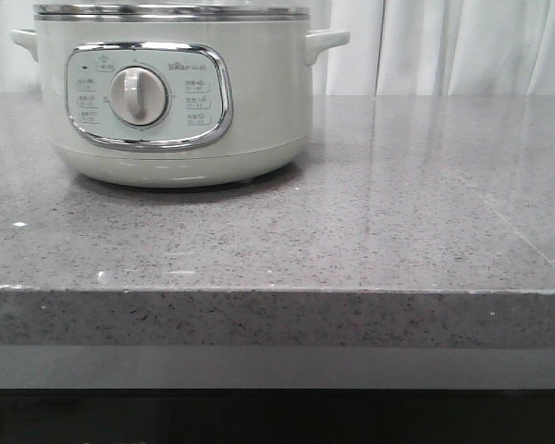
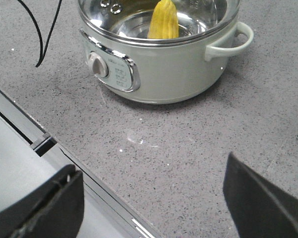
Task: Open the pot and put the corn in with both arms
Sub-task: 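Lower the glass lid back onto the pot with the left gripper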
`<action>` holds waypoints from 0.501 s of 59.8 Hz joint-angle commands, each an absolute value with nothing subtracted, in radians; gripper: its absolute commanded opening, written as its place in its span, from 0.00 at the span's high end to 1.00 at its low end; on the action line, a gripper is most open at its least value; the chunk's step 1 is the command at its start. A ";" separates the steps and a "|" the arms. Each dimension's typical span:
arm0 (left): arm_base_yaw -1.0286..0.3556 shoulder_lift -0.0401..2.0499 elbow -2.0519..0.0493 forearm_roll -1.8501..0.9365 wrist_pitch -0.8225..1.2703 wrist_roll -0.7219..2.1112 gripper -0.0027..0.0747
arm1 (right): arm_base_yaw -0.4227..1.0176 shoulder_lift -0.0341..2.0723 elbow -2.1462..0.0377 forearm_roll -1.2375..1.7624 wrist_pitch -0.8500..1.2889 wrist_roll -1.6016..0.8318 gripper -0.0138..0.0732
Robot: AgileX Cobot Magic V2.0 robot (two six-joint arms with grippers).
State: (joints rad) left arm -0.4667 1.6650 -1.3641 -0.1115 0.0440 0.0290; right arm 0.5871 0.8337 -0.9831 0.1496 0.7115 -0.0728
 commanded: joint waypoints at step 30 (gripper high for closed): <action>-0.473 1.320 -1.410 -0.070 0.238 0.024 0.25 | 0.583 0.824 -1.010 0.141 0.647 -0.079 0.16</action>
